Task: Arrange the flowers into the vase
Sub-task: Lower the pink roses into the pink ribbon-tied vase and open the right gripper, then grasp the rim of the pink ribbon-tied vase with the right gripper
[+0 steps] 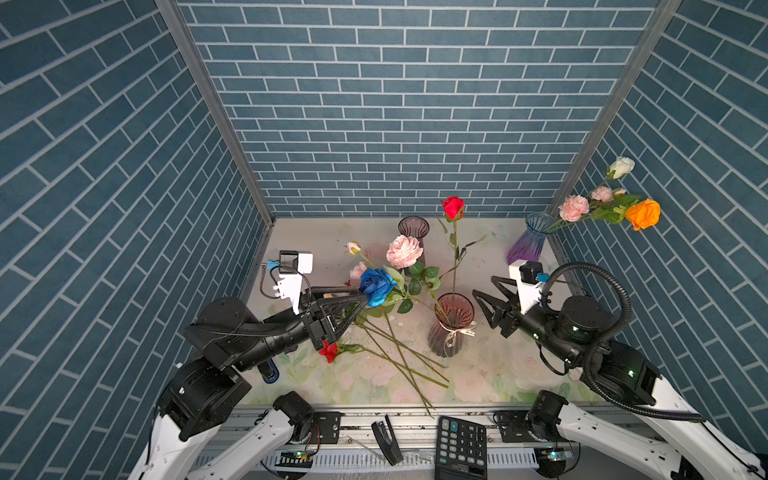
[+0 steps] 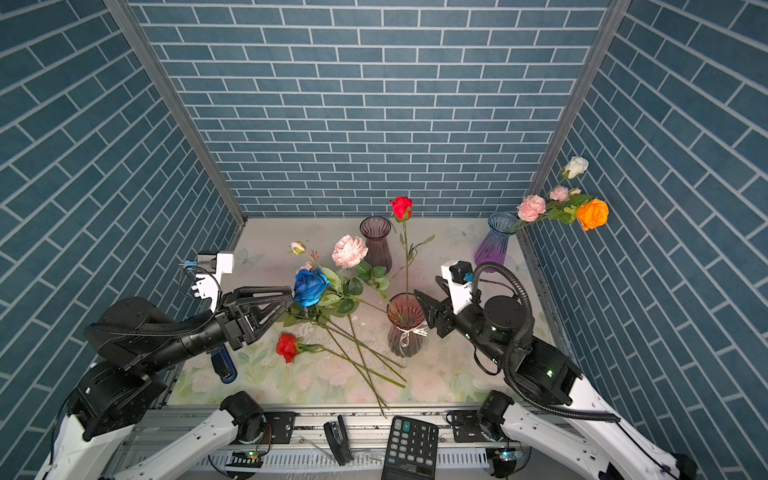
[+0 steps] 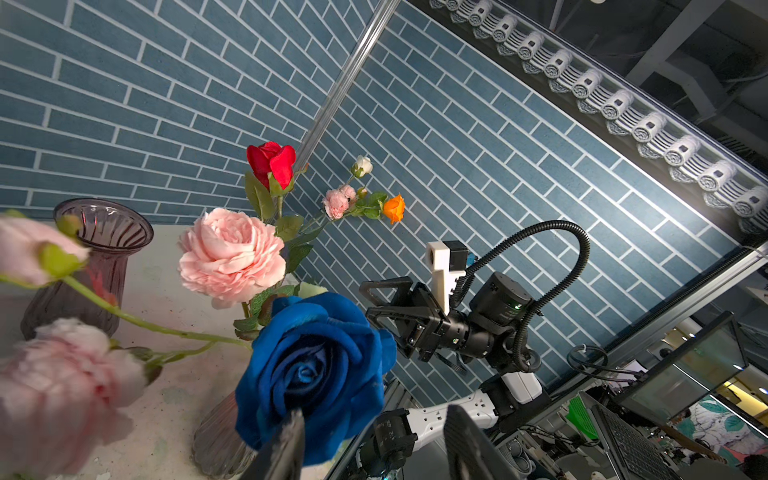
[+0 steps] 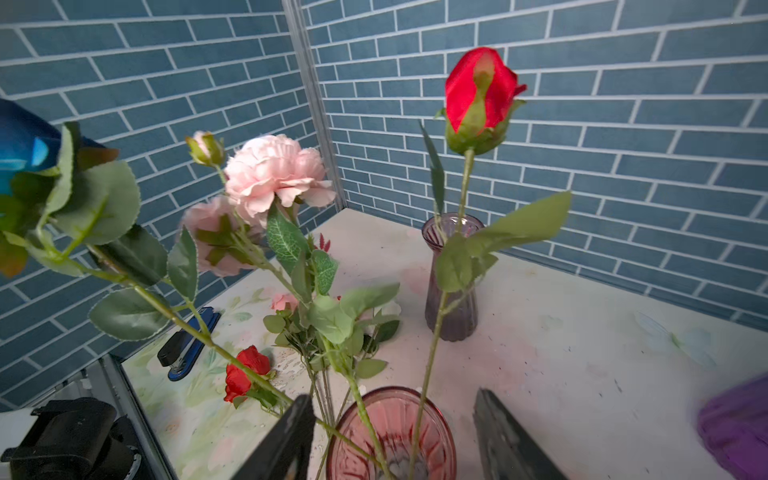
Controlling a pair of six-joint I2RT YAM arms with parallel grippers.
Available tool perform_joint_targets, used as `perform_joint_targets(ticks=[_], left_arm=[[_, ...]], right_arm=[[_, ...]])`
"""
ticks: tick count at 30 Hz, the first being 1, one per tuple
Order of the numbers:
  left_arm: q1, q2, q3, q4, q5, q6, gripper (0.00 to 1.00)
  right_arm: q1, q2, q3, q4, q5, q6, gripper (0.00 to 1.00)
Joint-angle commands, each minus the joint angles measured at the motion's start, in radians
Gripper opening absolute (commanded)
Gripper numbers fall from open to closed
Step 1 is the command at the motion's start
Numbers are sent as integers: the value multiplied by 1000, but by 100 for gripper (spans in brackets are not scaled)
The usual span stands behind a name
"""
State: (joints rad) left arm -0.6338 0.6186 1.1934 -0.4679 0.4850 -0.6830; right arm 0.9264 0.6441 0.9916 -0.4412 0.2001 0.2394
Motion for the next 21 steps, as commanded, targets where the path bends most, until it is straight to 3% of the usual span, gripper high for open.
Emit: perform_joint_targets(ticks=[1,5,13,21], left_arm=[[-5,-11,56,-50,-56,53,56],[-4,-33,116,-89,-110,100,56],[-4,-154,106,-74,-229,131,55],[-5,-203,87,-113,-263,130,55]], right_arm=[[-3,28,52,-237,143,155,61],[-19,91,95,-345,87,195,61],[-140,268,127,-407,-156,262,61],[-196,397,144,-385,-220,286,55]])
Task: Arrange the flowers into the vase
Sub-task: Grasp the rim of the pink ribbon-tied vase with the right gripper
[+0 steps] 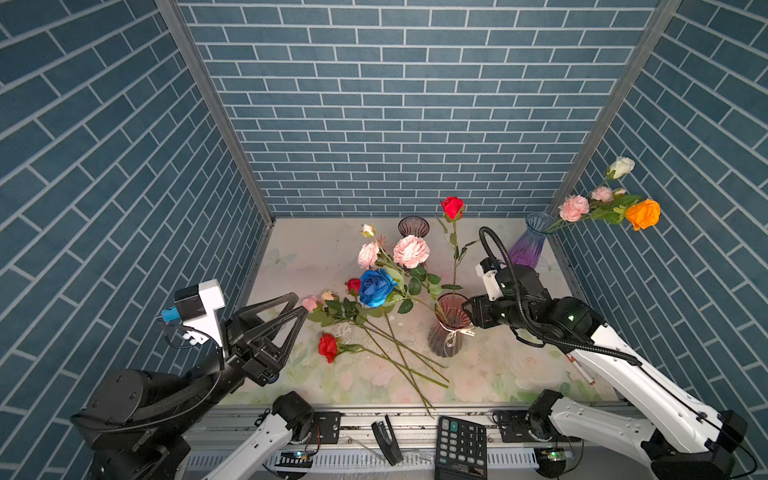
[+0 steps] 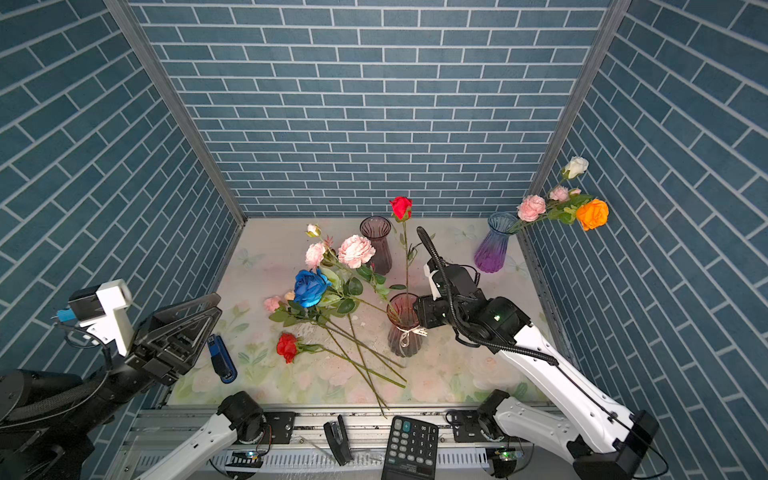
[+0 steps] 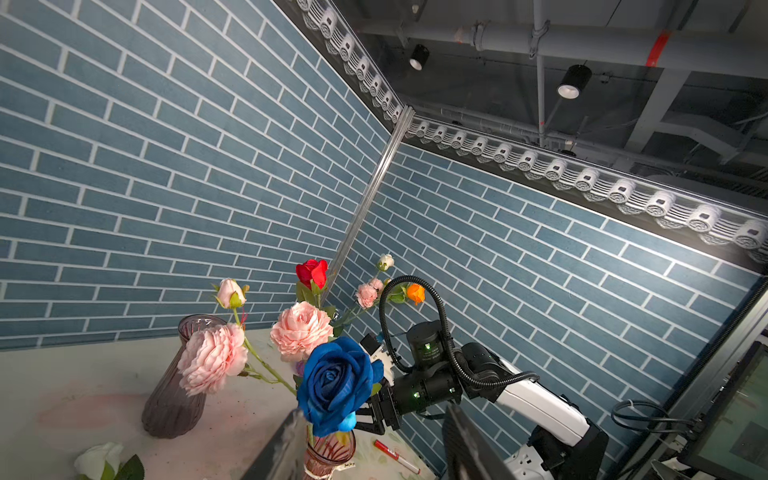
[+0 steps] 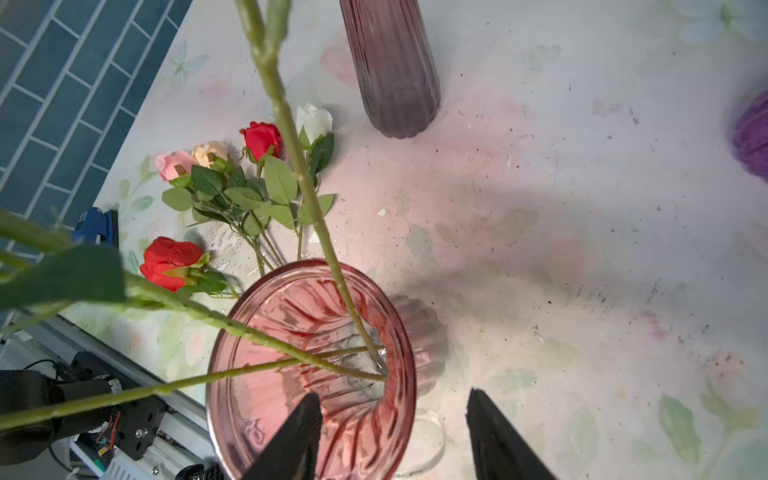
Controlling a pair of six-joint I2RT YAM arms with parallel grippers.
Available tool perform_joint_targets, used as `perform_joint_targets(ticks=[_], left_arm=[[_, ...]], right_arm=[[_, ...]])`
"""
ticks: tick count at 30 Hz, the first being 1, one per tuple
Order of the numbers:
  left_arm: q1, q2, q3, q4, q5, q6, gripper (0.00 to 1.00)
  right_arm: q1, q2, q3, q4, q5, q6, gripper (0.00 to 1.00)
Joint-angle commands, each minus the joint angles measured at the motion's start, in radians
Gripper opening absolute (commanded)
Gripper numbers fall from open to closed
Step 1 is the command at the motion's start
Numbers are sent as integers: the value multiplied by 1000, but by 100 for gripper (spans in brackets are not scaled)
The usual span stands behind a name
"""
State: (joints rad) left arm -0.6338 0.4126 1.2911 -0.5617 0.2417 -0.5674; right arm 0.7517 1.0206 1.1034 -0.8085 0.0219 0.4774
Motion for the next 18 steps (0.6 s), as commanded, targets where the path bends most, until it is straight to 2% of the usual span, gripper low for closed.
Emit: perform_joint_targets(ticks=[1,13,18], left_arm=[[-5,3,-10,-22,-19,12,55],[-6,-15,-16,-61,-41,28,55],[-5,-18,-15,-63,-48,31,55]], right_arm=[[-31,32,33,-22,-43,53,54],[-78,84,-5,17,-141,74,24],[-80,109,4,17,-179,57,21]])
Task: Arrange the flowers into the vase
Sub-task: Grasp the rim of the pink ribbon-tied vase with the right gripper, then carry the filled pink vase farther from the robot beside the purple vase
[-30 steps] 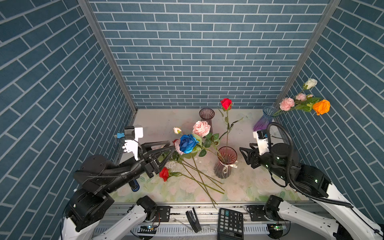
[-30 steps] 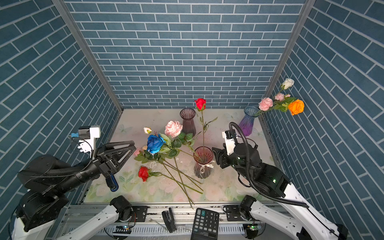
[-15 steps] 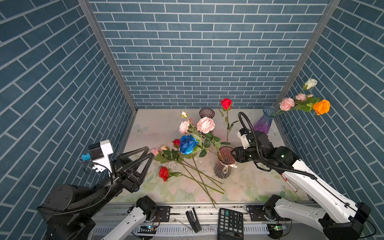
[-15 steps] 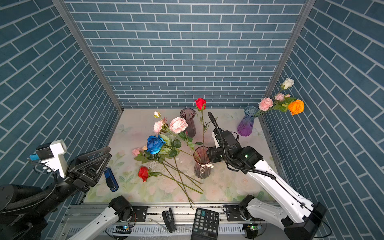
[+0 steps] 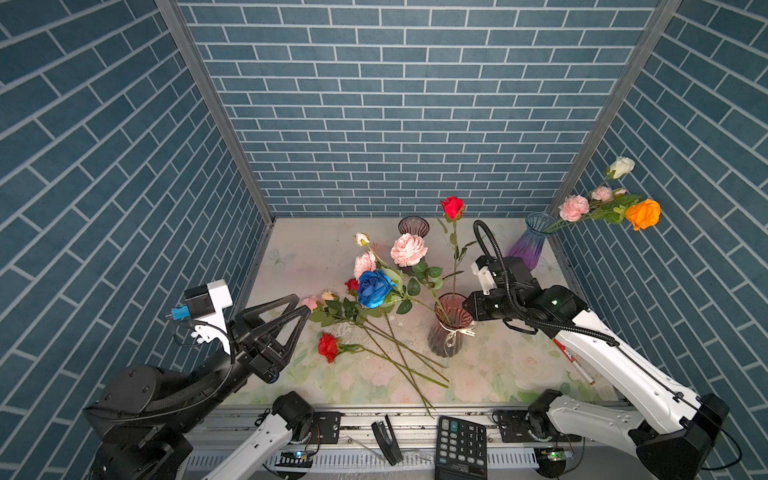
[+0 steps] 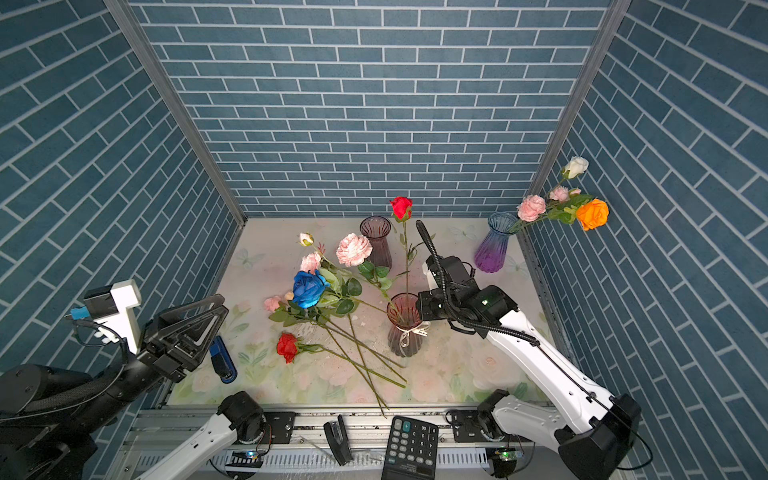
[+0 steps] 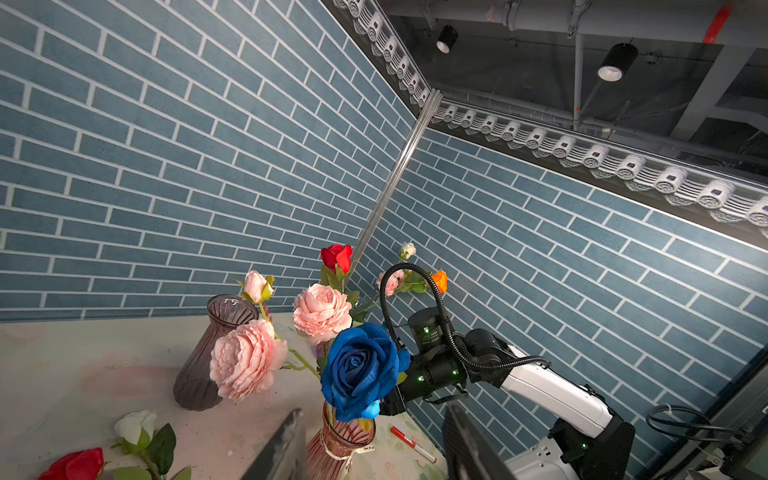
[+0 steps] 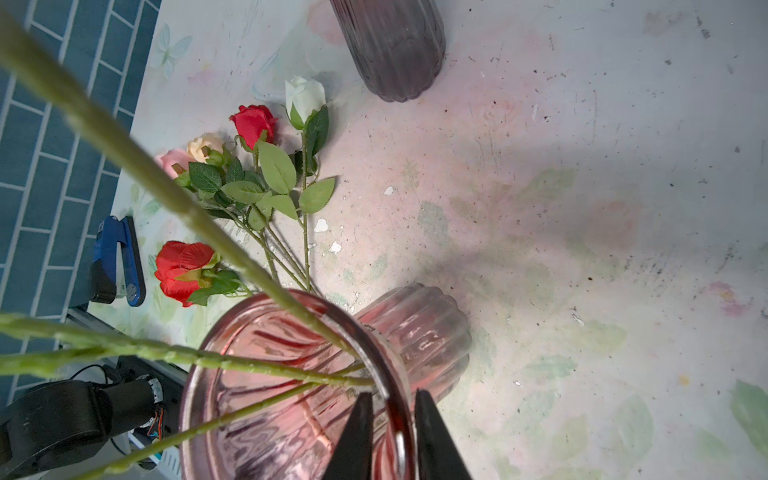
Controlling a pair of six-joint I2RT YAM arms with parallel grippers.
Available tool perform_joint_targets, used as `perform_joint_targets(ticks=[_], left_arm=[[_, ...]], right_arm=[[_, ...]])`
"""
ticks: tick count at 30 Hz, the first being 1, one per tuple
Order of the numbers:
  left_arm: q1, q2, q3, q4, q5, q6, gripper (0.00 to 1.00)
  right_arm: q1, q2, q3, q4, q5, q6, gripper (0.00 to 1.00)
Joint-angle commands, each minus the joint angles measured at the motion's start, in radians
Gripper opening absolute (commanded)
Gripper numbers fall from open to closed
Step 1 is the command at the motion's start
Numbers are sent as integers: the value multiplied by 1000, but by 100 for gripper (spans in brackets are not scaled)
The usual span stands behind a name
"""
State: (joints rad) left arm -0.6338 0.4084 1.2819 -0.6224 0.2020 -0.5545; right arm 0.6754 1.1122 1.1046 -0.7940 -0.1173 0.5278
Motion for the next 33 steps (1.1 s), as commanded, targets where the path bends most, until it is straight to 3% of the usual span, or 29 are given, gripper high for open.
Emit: perform_joint_targets(ticks=[1,4,6,17,21,33], left_arm=[[-5,-14,-6,-3,-7,19,55],[-4,-14,-6,-5,-9,19,55],[-4,-16,-6,-9,-12,22,55],[-4,-20,-4,-23,-25,27,55],[-5,-19,-8,-22,-25,29,55],[-5,-15,-12,-49,-39,60,55]], right_arm=[[-4,22,2,0,-42,1,21],[-4,31,-1,-8,-27,-12,20],[-5,28,0,-11,-17,-18,12],[-36,45,107,-85,51,-82,0],[-103,77,188,-105,35,-112,0],[-358,287,437,-105,-173,-168,0]])
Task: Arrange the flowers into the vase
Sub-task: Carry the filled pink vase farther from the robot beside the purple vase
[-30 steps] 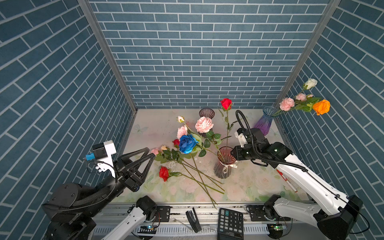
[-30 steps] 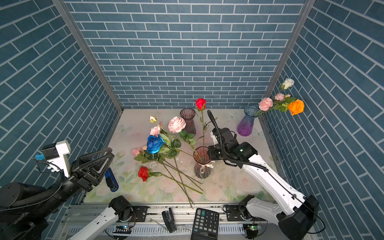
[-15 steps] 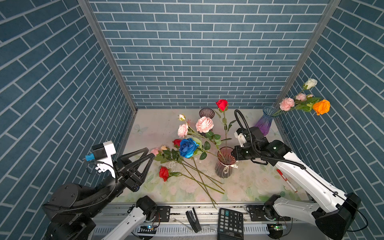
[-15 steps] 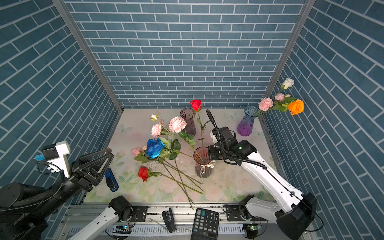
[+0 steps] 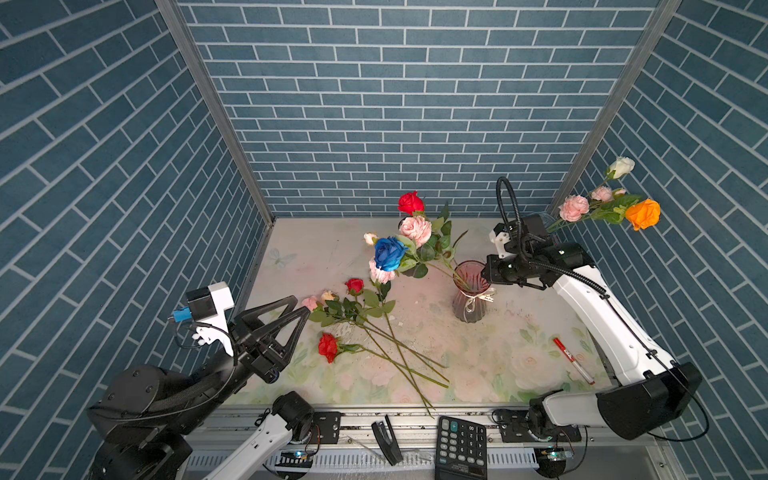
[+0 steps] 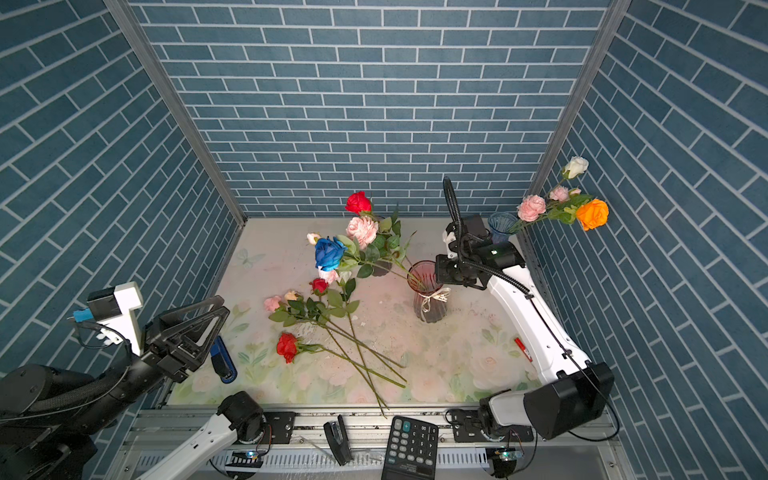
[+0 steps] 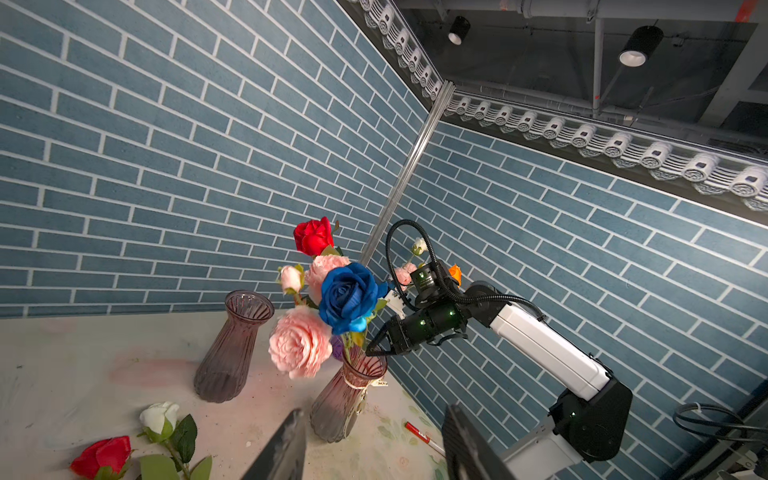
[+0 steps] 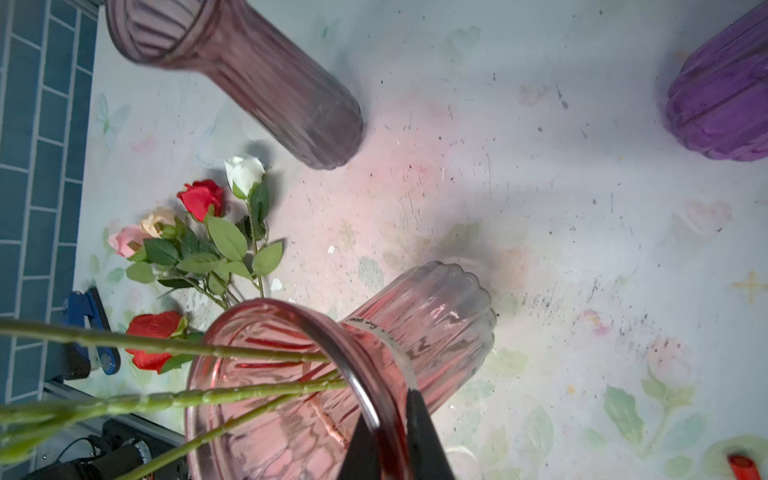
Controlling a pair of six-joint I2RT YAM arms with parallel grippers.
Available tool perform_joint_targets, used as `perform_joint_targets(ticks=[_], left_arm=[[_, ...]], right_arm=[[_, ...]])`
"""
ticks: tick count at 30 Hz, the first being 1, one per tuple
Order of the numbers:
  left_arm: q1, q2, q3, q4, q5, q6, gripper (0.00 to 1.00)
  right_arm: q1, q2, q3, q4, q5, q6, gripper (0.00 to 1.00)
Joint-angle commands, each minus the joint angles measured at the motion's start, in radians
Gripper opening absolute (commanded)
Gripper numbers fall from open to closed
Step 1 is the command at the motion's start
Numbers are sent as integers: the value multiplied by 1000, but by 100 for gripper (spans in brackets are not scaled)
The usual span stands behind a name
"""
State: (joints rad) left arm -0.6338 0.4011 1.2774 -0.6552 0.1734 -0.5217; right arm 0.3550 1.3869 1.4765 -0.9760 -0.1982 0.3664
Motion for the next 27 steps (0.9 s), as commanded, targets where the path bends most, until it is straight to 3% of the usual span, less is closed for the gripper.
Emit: perform_joint_targets(ticks=[1,11,27], left_arm=[[-4,-6,-5,-22,-12,32,55],[-5,22,11,-42,-10,66,55],[-5,38,7,-67,-24,104,56]], right_arm=[[-52,28,74,84,-97,-4,0],[-201,213,213,187,-106,54,0],[-269,461,430,351,-68,98,0]])
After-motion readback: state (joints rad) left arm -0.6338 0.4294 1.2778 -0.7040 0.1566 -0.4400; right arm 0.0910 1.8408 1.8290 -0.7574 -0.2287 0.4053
